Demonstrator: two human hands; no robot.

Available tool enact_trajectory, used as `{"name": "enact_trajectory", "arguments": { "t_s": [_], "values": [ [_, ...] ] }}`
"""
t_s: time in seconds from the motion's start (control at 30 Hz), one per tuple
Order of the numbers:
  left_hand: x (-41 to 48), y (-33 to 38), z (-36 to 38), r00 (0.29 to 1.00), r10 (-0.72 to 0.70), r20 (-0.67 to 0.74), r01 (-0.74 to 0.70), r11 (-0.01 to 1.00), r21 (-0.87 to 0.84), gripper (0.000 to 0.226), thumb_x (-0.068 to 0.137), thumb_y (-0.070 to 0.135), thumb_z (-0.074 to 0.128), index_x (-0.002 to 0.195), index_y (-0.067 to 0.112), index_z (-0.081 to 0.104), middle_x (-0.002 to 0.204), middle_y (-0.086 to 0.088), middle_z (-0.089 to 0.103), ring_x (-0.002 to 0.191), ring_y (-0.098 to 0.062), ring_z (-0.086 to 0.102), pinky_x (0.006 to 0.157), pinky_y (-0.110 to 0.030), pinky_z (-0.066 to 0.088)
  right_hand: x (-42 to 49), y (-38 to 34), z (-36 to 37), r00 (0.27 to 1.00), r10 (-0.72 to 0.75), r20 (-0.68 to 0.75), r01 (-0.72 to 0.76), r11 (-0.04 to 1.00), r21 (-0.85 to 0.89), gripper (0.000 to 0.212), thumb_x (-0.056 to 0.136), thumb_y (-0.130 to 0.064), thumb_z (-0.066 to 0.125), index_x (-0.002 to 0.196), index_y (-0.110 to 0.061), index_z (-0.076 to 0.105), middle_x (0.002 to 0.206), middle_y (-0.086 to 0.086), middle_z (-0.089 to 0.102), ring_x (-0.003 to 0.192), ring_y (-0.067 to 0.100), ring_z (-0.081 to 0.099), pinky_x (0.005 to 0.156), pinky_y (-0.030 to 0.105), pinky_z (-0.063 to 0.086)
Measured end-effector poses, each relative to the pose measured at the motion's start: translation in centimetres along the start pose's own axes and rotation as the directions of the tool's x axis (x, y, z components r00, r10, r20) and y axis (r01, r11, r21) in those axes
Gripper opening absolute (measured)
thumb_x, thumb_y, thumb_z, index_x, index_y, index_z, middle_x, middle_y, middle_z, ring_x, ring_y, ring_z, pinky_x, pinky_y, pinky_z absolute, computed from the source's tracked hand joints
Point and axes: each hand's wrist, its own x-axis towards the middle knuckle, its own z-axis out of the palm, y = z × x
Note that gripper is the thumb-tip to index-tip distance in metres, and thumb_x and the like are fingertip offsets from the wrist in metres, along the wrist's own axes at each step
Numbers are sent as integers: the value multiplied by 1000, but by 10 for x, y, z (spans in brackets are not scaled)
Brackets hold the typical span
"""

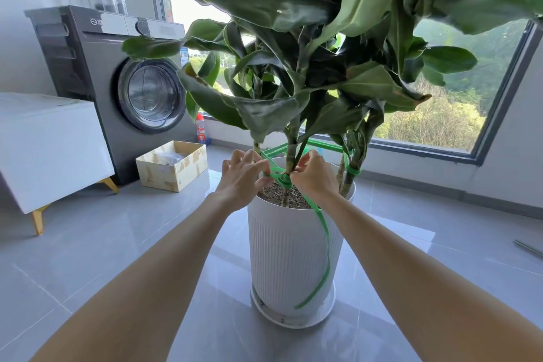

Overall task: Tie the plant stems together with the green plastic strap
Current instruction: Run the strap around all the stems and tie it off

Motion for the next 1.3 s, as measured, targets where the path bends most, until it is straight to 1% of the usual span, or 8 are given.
{"name": "enact_trajectory", "arguments": {
  "t_s": [0.13, 0.27, 0.5, 0.7, 0.87, 0.97, 1.07, 1.3],
  "values": [
    [-4, 1, -9, 995, 97, -16, -98, 991, -94, 17, 91, 28, 59, 87, 11, 61, 120, 1, 56, 111, -19, 39, 90, -35, 34, -4, 2, -2, 1000, 17, -3, -17, 999, 38, 15, 79, -19, 63, 89, -21, 52, 86, -5, 64, 82, 16, 59, 64, 29, 46],
    [-6, 1, -12, 963, 257, -78, -252, 965, 70, 17, 88, 28, 61, 80, 14, 66, 139, 3, 44, 133, -20, 27, 106, -39, 31, -8, 1, 0, 999, 8, -43, -6, 999, 38, 16, 79, -18, 64, 86, -24, 51, 84, -6, 66, 81, 17, 61, 68, 33, 52],
    [-17, -5, -23, 927, 370, -60, -356, 920, 166, 29, 96, 29, 49, 103, 12, 71, 130, 6, 55, 125, -16, 39, 103, -30, 35, -10, -2, -3, 998, 68, 12, -69, 990, 122, 19, 81, -12, 63, 92, -24, 53, 88, -6, 68, 90, 15, 61, 70, 31, 49],
    [-28, -21, -25, 828, 561, 1, -534, 787, 308, 24, 95, 26, 52, 84, 12, 69, 88, -1, 69, 87, -16, 65, 80, -30, 54, -12, 2, -10, 995, 101, -10, -99, 986, 131, 16, 85, -9, 55, 98, -18, 55, 94, 0, 66, 92, 18, 61, 81, 39, 53],
    [-36, -12, -32, 961, 101, 256, -120, 991, 60, 32, 100, 32, 39, 85, 14, 61, 73, -2, 71, 70, -18, 67, 67, -32, 51, -14, 6, -26, 990, 141, -18, -138, 984, 112, 12, 86, -10, 58, 91, -21, 58, 95, -2, 66, 89, 17, 61, 70, 29, 50],
    [-44, -9, -25, 894, -82, 441, 170, 972, -164, 32, 100, 31, 37, 84, 14, 59, 64, 2, 71, 61, -14, 69, 71, -31, 53, -20, 5, -35, 991, 113, 69, -119, 990, 80, 18, 87, -7, 54, 90, -20, 67, 92, -3, 65, 82, 13, 57, 55, 19, 38],
    [-48, -2, -18, 796, -98, 597, 347, 883, -317, 28, 101, 26, 35, 89, 12, 56, 73, -9, 72, 65, -25, 71, 70, -35, 53, -26, 5, -37, 967, 122, 225, -157, 977, 142, 24, 90, -3, 50, 87, -17, 69, 89, -1, 63, 71, 10, 51, 58, 16, 44],
    [-57, 22, -29, 553, -72, 830, 493, 831, -257, 36, 103, 38, 22, 119, 23, 51, 109, -4, 71, 82, -19, 70, 81, -28, 50, -34, -5, -36, 852, 296, 433, -429, 868, 252, 21, 94, -21, 57, 110, -12, 66, 110, 0, 69, 88, 15, 48, 73, 26, 44]
  ]
}}
